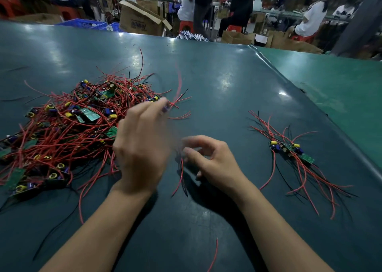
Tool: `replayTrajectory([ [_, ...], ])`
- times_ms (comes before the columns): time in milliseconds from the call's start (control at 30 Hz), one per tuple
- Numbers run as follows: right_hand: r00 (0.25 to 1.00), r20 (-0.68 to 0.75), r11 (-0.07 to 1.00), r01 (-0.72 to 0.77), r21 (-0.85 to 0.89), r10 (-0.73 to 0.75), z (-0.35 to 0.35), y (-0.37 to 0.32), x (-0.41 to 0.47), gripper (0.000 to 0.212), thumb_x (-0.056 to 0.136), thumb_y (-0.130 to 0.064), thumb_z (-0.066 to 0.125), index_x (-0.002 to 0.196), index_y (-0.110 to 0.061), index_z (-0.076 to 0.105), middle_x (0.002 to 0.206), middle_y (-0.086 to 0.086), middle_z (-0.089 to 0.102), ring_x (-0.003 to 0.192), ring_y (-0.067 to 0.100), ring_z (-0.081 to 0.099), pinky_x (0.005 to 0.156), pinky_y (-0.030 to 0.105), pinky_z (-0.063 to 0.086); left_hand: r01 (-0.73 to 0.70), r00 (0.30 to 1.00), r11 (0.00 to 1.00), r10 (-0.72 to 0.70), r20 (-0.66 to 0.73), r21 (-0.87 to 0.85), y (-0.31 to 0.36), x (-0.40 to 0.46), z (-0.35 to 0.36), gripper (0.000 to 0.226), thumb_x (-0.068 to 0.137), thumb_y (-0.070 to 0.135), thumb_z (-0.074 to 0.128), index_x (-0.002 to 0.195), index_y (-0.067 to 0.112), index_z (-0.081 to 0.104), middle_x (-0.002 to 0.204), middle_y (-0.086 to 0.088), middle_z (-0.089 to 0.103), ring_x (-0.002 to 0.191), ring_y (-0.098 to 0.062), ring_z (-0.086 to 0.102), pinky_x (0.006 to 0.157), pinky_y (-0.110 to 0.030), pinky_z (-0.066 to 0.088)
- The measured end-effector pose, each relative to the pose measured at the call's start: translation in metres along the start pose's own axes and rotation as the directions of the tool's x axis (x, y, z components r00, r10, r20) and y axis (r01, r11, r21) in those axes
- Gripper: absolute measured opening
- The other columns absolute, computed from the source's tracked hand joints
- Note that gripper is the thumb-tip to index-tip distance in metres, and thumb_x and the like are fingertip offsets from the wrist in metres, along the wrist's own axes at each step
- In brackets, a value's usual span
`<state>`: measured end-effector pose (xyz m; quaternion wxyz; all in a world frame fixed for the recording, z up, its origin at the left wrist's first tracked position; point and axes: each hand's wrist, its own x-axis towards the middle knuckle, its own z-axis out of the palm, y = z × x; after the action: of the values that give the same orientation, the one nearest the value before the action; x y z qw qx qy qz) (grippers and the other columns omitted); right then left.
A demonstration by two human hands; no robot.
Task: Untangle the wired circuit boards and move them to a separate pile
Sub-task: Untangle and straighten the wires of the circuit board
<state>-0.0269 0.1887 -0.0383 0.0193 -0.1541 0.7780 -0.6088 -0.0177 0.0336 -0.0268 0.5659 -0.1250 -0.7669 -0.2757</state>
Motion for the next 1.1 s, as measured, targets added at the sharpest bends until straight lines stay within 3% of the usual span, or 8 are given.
replayTrajectory([
  [200, 0.994, -0.039, 0.833, -0.067, 0.549, 0.105, -0.016, -0.006, 0.005, 0.018, 0.079, -0.010, 0.057, 0.095, -0.009, 0.066, 0.074, 0.003, 0.067, 0.060, 0.016, 0.063, 0.040, 0.022, 0.042, -0.205, 0.940, 0.962, 0.245, 0.237, -0.180, 0.017, -0.008, 0.013, 0.010, 0.091, 0.008, 0.066, 0.094, 0.008, 0.075, 0.111, 0.001, 0.072, 0.098, -0.024, 0.068, 0.086, -0.049, 0.047],
  [433, 0.952, -0.232, 0.841, -0.043, 0.539, 0.198, -0.019, -0.004, 0.011, 0.017, 0.099, -0.019, 0.054, 0.095, -0.012, 0.069, 0.078, 0.002, 0.069, 0.055, 0.012, 0.062, 0.038, 0.021, 0.043, -0.160, 0.931, 0.969, 0.212, 0.297, -0.190, 0.013, -0.009, 0.010, 0.009, 0.083, 0.019, 0.074, 0.082, 0.010, 0.075, 0.092, -0.007, 0.068, 0.086, -0.030, 0.061, 0.078, -0.043, 0.046],
  [533, 0.919, -0.343, 0.824, 0.037, 0.566, 0.194, -0.029, -0.007, 0.010, 0.013, 0.098, -0.012, 0.053, 0.102, -0.012, 0.066, 0.086, 0.008, 0.067, 0.055, 0.015, 0.064, 0.037, 0.020, 0.043, 0.015, 0.753, 0.946, 0.202, 0.626, -0.324, 0.012, -0.016, 0.011, 0.022, 0.086, 0.030, 0.070, 0.079, 0.010, 0.070, 0.078, -0.002, 0.061, 0.074, -0.024, 0.057, 0.070, -0.040, 0.048],
  [600, 0.906, -0.374, 0.807, 0.066, 0.586, 0.197, -0.032, -0.007, 0.009, 0.007, 0.096, -0.010, 0.056, 0.100, -0.011, 0.062, 0.091, 0.013, 0.066, 0.053, 0.017, 0.064, 0.036, 0.020, 0.042, 0.092, 0.625, 0.967, 0.129, 0.770, -0.236, 0.007, -0.020, 0.015, 0.032, 0.089, 0.042, 0.065, 0.083, 0.012, 0.073, 0.086, -0.002, 0.064, 0.085, -0.023, 0.060, 0.079, -0.039, 0.049],
  [800, 0.925, -0.336, 0.809, 0.056, 0.585, 0.179, -0.029, -0.009, 0.006, 0.007, 0.088, -0.012, 0.063, 0.090, -0.008, 0.069, 0.086, 0.008, 0.075, 0.056, 0.012, 0.061, 0.041, 0.018, 0.041, 0.318, 0.656, 0.939, -0.316, 0.685, 0.130, -0.022, -0.016, 0.024, 0.032, 0.096, 0.034, 0.057, 0.108, 0.008, 0.071, 0.115, -0.009, 0.068, 0.120, -0.027, 0.053, 0.108, -0.032, 0.033],
  [900, 0.921, -0.323, 0.762, 0.047, 0.646, 0.217, -0.026, -0.012, 0.005, 0.014, 0.076, -0.017, 0.067, 0.086, -0.010, 0.073, 0.072, 0.002, 0.071, 0.056, 0.008, 0.061, 0.046, 0.017, 0.047, 0.260, 0.704, 0.936, -0.351, 0.617, 0.236, -0.019, -0.014, 0.022, 0.046, 0.091, 0.044, 0.061, 0.122, 0.010, 0.066, 0.125, -0.010, 0.063, 0.127, -0.027, 0.046, 0.111, -0.036, 0.031],
  [1000, 0.938, -0.240, 0.694, -0.001, 0.720, 0.250, -0.025, -0.014, 0.006, 0.017, 0.087, -0.016, 0.062, 0.085, -0.007, 0.075, 0.077, 0.006, 0.072, 0.061, 0.013, 0.067, 0.055, 0.020, 0.055, 0.152, 0.834, 0.988, -0.142, 0.533, 0.025, -0.003, -0.013, 0.019, 0.046, 0.083, 0.047, 0.062, 0.119, 0.019, 0.069, 0.109, -0.001, 0.066, 0.106, -0.024, 0.056, 0.095, -0.041, 0.043],
  [1100, 0.953, -0.183, 0.714, -0.048, 0.699, 0.243, -0.020, -0.014, 0.005, 0.016, 0.091, -0.011, 0.060, 0.091, -0.003, 0.074, 0.087, 0.010, 0.074, 0.074, 0.019, 0.070, 0.058, 0.022, 0.055, 0.550, 0.706, 0.751, -0.184, 0.684, -0.366, 0.016, -0.014, 0.018, 0.050, 0.086, 0.031, 0.072, 0.132, 0.020, 0.058, 0.106, 0.003, 0.070, 0.087, -0.019, 0.065, 0.082, -0.029, 0.054],
])
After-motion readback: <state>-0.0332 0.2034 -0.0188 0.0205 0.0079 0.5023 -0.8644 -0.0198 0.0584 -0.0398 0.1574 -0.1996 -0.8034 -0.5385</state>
